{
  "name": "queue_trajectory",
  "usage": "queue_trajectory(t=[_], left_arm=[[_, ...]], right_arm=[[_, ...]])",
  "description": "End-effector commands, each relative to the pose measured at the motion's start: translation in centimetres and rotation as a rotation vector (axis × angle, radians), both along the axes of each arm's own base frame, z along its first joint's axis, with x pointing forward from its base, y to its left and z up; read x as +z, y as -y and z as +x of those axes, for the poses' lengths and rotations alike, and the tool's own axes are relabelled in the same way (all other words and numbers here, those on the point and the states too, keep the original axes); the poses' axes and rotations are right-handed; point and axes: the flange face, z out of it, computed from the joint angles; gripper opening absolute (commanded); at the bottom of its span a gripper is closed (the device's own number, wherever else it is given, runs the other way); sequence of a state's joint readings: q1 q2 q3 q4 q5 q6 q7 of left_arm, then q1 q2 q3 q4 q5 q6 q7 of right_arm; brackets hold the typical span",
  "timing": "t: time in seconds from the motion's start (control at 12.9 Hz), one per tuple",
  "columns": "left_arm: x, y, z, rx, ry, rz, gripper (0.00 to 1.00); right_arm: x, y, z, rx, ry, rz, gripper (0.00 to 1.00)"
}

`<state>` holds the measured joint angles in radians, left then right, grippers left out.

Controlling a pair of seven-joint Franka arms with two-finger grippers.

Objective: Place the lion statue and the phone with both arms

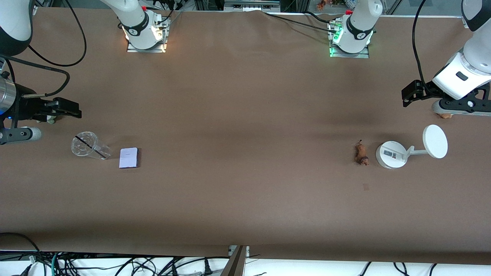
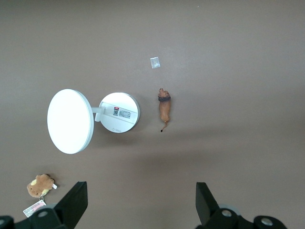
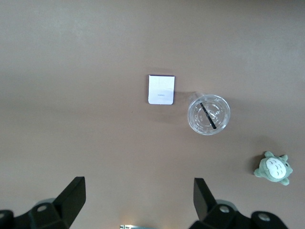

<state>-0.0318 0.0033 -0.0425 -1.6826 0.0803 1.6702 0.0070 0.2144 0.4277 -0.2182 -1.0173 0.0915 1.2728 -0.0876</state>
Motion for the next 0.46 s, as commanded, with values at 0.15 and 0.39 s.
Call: queue_trajectory(t=[0.15,0.39], left_arm=[[0.7,0.2,-0.4,-0.008,-0.001,-0.015,1.0],[0.8,0.1,-0.4,-0.006,-0.001,-0.015,1.0]], right_arm=[[-0.1,-0.4,-0.8,-0.001,-0.051,-0.015,1.0],[1.4,-0.9,-1.8,0.01,-0.041,-0.008,1.0]])
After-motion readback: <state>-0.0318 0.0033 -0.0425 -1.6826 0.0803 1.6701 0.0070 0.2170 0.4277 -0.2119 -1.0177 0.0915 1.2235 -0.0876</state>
